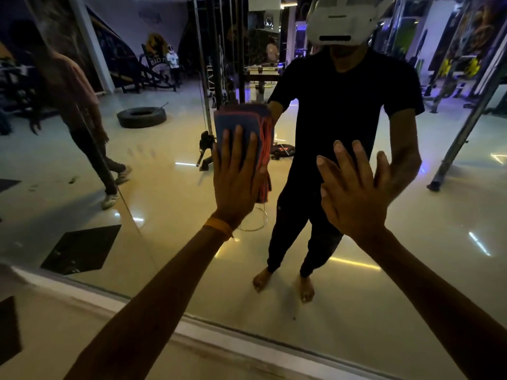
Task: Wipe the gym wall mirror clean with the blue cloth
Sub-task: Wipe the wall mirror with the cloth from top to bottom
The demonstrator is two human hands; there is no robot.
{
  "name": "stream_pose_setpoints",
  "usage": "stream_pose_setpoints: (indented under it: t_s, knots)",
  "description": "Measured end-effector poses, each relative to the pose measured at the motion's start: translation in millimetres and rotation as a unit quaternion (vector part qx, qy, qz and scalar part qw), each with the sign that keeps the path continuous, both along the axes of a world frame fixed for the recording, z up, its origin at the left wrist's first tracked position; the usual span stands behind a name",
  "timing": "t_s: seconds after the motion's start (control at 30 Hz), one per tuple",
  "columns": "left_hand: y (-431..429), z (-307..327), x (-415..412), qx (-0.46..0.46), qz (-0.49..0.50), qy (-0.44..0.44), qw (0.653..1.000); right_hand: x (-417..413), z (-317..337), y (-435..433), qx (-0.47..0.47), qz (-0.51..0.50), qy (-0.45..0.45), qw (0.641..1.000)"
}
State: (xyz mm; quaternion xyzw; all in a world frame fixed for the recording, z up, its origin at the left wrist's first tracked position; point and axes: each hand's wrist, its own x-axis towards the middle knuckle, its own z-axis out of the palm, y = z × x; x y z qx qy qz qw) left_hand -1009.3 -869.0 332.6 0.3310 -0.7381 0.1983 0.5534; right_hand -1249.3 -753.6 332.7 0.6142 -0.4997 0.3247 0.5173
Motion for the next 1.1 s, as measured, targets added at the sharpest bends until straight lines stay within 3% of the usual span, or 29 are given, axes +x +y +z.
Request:
stream_pose_setpoints:
  t_s: [0.1, 0.27, 0.33, 0.5, 0.57, 0.73, 0.97, 1.03, 1.1]
  knots:
    - [7, 1, -15, 0.012, -0.007, 0.043, 0.999, -1, -2, 0, -0.004, -0.004, 0.004, 1.000]
    - [43, -164, -5, 0.114, 0.019, -0.021, 0.993, -5, -4, 0, -0.013, -0.019, 0.020, 1.000]
    - [40, -150, -6, 0.130, 0.013, 0.007, 0.991, -4, -5, 1, -0.012, -0.018, 0.018, 1.000]
    - [1, -18, -8, 0.018, 0.018, 0.030, 0.999, -2, -3, 0, -0.015, -0.026, 0.014, 0.999]
    - [1, -28, -10, 0.010, 0.007, 0.029, 0.999, -2, -3, -1, -0.017, -0.029, 0.018, 0.999]
    - [33, -159, 1, 0.080, 0.014, -0.044, 0.996, -3, -4, -2, -0.022, -0.026, 0.024, 0.999]
    - [-8, -25, 9, 0.004, -0.005, 0.001, 1.000, 16, -3, -1, 0.001, -0.008, -0.040, 0.999]
    - [-10, -33, 8, 0.002, -0.008, 0.018, 1.000, 27, -3, -4, 0.009, -0.009, -0.065, 0.998]
    - [-5, -86, 11, 0.012, -0.006, -0.007, 1.000, 36, -4, -9, 0.005, -0.016, -0.083, 0.996]
